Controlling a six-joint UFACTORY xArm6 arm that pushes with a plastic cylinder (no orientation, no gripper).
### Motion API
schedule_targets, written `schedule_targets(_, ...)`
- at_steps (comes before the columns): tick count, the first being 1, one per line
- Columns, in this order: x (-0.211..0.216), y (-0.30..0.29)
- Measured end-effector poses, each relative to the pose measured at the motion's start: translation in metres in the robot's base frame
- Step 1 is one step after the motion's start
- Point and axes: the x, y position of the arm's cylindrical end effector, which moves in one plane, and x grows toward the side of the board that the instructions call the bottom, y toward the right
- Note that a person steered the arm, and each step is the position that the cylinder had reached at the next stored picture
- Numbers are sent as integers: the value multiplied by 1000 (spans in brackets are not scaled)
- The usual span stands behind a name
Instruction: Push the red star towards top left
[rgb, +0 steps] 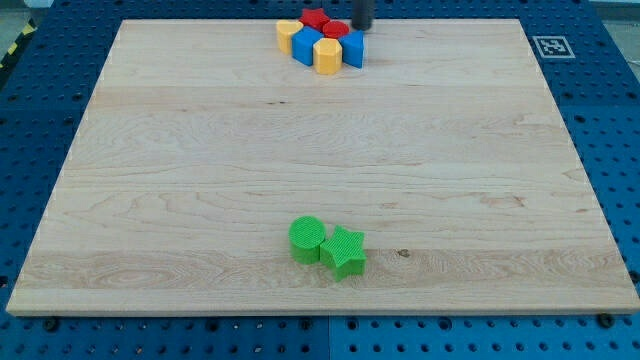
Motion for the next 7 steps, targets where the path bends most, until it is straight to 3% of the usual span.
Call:
schedule_targets(2, 9, -81)
schedule_targets(5, 10, -96)
schedule_targets(7, 42, -114)
